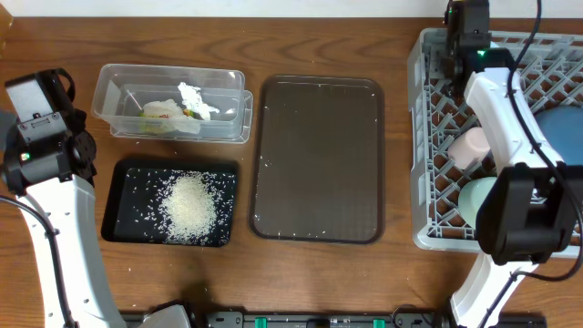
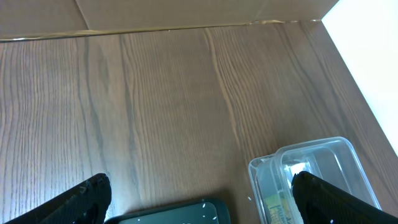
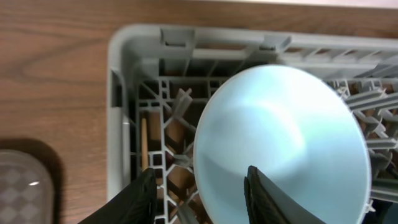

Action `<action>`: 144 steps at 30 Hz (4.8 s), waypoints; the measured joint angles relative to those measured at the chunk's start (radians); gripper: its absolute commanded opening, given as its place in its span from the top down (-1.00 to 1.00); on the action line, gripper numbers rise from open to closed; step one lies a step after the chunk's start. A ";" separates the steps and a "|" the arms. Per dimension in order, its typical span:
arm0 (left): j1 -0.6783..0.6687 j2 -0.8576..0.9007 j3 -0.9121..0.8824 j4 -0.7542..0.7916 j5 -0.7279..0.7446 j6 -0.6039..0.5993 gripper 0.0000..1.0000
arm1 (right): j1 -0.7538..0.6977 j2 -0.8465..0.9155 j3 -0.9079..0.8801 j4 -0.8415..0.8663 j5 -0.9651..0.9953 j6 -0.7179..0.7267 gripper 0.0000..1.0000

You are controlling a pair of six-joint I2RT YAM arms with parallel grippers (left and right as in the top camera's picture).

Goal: Sort waste into correct bins and load items into the dishwasher rack
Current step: 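Lower the light-blue bowl into the rack's top row with the right gripper, then tilt the light-blue bowl upright into the rack slots and release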

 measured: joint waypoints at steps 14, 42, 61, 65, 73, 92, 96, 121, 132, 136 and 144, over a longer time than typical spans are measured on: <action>0.000 0.000 0.000 0.000 0.000 0.000 -0.90 | -0.016 0.015 0.000 -0.008 0.021 0.003 0.33; 0.000 0.000 0.000 0.000 0.000 0.000 -0.89 | -0.056 -0.113 -0.001 -0.034 -0.269 0.063 0.98; 0.000 0.000 0.000 0.000 0.000 0.000 -0.89 | -0.451 0.044 0.000 -0.013 -1.353 0.072 0.98; 0.000 0.000 0.000 0.000 0.000 0.000 -0.89 | -0.483 0.082 -0.001 0.010 -1.458 0.077 0.98; 0.000 0.000 0.000 0.000 0.000 0.000 -0.90 | -0.550 0.113 -0.001 0.013 -1.545 0.143 0.97; 0.000 0.000 0.000 0.000 0.000 0.000 -0.89 | -0.653 0.114 -0.001 -0.019 -1.488 0.313 0.71; 0.000 0.000 0.000 0.000 0.000 0.000 -0.89 | -0.666 0.114 -0.001 -0.021 -1.455 0.332 0.70; 0.000 0.000 0.000 0.000 0.000 0.000 -0.89 | -0.589 -0.240 0.000 -0.161 -0.916 0.322 0.97; 0.000 0.000 0.000 0.000 0.000 0.000 -0.90 | -0.332 -0.117 0.000 -0.208 -0.505 0.292 0.98; 0.000 0.000 0.000 0.000 0.000 0.000 -0.89 | -0.327 -0.073 0.000 -0.223 -0.420 0.293 0.97; 0.000 0.000 0.000 0.000 0.000 0.000 -0.89 | -0.357 -0.066 0.000 -0.249 -0.329 0.293 0.97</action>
